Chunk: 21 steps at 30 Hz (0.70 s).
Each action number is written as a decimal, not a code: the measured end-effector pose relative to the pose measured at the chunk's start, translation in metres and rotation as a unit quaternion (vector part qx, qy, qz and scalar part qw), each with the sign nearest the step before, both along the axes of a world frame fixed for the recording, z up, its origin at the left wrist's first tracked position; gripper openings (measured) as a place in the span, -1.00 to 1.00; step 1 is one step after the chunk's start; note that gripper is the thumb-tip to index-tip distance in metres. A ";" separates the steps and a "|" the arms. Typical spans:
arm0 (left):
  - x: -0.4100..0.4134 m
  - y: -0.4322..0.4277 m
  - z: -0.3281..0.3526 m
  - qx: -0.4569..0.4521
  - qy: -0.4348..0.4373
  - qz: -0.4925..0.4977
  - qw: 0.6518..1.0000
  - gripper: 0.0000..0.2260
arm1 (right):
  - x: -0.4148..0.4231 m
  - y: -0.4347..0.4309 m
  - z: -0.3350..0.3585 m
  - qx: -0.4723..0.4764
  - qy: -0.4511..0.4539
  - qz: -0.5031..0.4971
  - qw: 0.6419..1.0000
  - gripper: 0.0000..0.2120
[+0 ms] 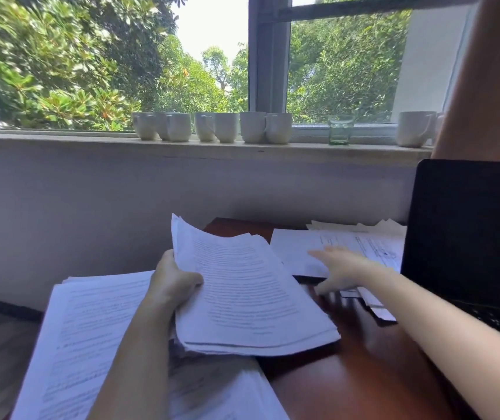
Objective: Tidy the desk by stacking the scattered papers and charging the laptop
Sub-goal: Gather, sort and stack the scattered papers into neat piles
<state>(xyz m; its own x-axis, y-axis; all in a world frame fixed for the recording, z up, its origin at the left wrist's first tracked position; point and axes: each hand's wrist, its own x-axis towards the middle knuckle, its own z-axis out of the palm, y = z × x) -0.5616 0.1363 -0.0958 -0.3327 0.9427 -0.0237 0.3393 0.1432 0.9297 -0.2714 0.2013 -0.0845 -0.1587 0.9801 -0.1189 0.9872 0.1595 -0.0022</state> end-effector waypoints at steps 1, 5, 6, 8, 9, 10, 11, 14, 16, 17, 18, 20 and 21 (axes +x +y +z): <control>0.000 0.000 0.000 0.004 -0.004 0.000 1.000 -0.58 | 0.004 0.001 -0.001 -0.015 -0.036 -0.011 0.999 -0.23; -0.002 -0.003 0.002 0.012 -0.029 0.002 0.999 -0.64 | 0.002 0.006 0.000 0.109 -0.179 -0.014 0.978 -0.56; -0.003 -0.003 0.002 0.014 -0.035 0.005 0.999 -0.64 | 0.000 0.006 -0.001 0.145 -0.197 -0.006 0.970 -0.67; -0.006 -0.004 0.003 0.021 -0.047 0.005 0.999 -0.65 | -0.003 0.007 -0.005 0.186 -0.192 -0.007 0.964 -0.75; -0.007 -0.005 0.004 0.022 -0.049 0.002 0.999 -0.66 | -0.002 0.008 -0.005 0.196 -0.177 -0.019 0.964 -0.75; -0.007 -0.005 0.005 0.019 -0.050 -0.001 0.999 -0.66 | -0.001 0.008 -0.003 0.207 -0.155 -0.038 0.965 -0.74; -0.008 -0.006 0.006 0.013 -0.048 -0.006 0.999 -0.68 | 0.002 0.009 0.001 0.222 -0.133 -0.059 0.964 -0.74; -0.007 -0.006 0.008 -0.009 -0.032 -0.028 0.999 -0.84 | 0.012 0.014 0.014 0.292 -0.063 -0.098 0.949 -0.75; -0.005 -0.008 0.010 -0.015 -0.024 -0.047 0.998 -0.90 | 0.016 0.016 0.024 0.348 -0.004 -0.090 0.933 -0.72; -0.004 -0.009 0.012 -0.020 -0.021 -0.058 0.998 -0.88 | 0.016 0.016 0.027 0.381 0.027 -0.069 0.922 -0.71; -0.004 -0.008 0.011 -0.024 -0.021 -0.070 0.997 -0.87 | 0.014 0.015 0.029 0.421 0.065 -0.025 0.904 -0.68; -0.003 -0.008 0.012 -0.033 -0.022 -0.081 0.996 -0.84 | 0.004 0.009 0.029 0.483 0.133 0.119 0.857 -0.50; -0.001 -0.010 0.013 -0.037 -0.021 -0.089 0.995 -0.84 | -0.001 0.005 0.027 0.488 0.148 0.199 0.837 -0.43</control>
